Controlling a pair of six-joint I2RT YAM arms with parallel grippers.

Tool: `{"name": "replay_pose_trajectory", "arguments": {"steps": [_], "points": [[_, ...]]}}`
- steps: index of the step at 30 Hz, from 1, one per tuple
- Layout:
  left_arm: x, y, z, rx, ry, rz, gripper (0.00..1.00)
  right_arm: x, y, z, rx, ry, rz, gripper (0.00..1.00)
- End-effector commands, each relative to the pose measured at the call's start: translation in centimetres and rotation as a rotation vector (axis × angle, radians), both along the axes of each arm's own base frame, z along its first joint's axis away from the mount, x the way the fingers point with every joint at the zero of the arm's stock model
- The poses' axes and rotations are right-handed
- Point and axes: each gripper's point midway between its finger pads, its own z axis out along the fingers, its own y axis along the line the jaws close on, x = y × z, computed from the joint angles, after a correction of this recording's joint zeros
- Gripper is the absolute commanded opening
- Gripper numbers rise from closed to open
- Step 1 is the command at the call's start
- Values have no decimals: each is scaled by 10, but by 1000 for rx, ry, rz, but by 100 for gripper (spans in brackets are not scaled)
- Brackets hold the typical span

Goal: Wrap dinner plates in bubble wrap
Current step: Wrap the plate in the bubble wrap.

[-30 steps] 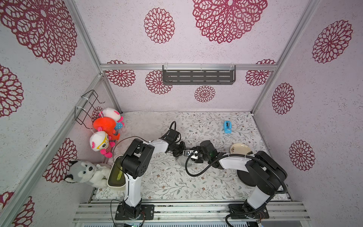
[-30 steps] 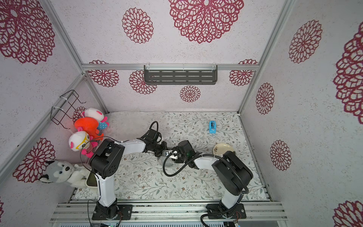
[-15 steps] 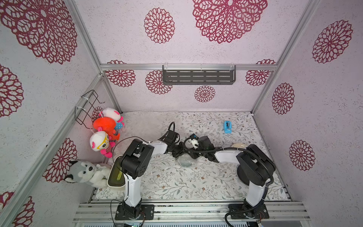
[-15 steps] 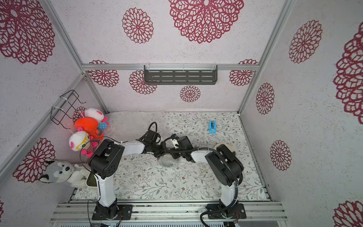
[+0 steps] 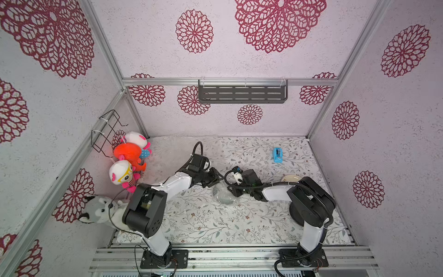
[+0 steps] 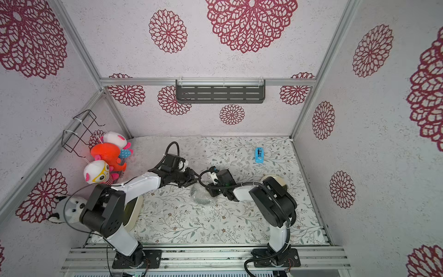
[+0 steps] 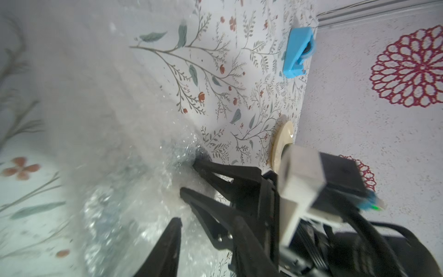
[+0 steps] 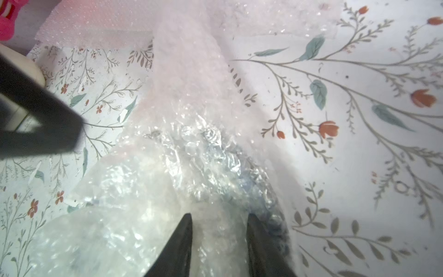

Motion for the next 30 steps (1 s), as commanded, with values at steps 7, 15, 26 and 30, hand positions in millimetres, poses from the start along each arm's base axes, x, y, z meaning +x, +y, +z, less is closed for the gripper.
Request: {"name": "replay_pose_trajectory", "arguments": {"steps": [7, 15, 26, 30], "points": [[23, 68, -14, 204, -73, 76, 98, -37, -21, -41, -120, 147, 2, 39], [108, 62, -48, 96, -134, -93, 99, -32, -20, -36, -127, 113, 7, 39], [132, 24, -69, -77, -102, -292, 60, -29, -21, -34, -131, 99, 1, 38], [124, 16, -59, -140, -120, -327, 57, -29, -22, -31, -128, 91, -5, 38]]}}
